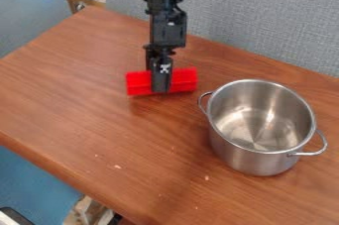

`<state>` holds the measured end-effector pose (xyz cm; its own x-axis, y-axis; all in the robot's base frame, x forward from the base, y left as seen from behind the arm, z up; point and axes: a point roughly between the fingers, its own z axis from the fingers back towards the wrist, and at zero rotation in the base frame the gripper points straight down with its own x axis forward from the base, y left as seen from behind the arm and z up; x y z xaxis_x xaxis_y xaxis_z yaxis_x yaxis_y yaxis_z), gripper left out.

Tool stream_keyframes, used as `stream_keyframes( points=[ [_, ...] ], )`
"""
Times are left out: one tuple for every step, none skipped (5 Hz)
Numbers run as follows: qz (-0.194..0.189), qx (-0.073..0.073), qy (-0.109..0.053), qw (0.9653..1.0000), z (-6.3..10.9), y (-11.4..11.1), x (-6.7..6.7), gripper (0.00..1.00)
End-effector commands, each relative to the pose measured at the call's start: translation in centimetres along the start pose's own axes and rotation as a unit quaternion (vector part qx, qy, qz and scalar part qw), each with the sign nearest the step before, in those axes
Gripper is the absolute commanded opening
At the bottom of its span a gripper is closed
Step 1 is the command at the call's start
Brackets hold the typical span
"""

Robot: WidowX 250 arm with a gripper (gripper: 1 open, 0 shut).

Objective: Put the red object in the metal pot

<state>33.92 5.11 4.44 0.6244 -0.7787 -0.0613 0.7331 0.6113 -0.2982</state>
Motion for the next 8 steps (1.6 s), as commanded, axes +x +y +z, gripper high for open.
stream_keyframes(
  points=[
    [0.016,0.058,-0.020,0.9980,5.7,-2.8,1.2,0.00],
    [0.024,0.067,-0.014,0.9974,6.6,-5.6,3.1,0.00],
    [0.009,0.071,-0.006,0.9974,6.3,-8.4,5.9,0.00],
    [-0.003,0.073,0.002,0.9974,5.6,-10.6,9.0,0.00],
    [-0.022,0.072,0.012,0.9971,4.6,-13.0,11.4,0.00],
    [-0.022,0.067,0.022,0.9973,3.5,-14.8,11.6,0.00],
    [-0.007,0.060,0.025,0.9978,2.5,-14.7,10.9,0.00],
    [-0.003,0.059,0.028,0.9979,2.0,-14.9,10.2,0.00]
  ],
)
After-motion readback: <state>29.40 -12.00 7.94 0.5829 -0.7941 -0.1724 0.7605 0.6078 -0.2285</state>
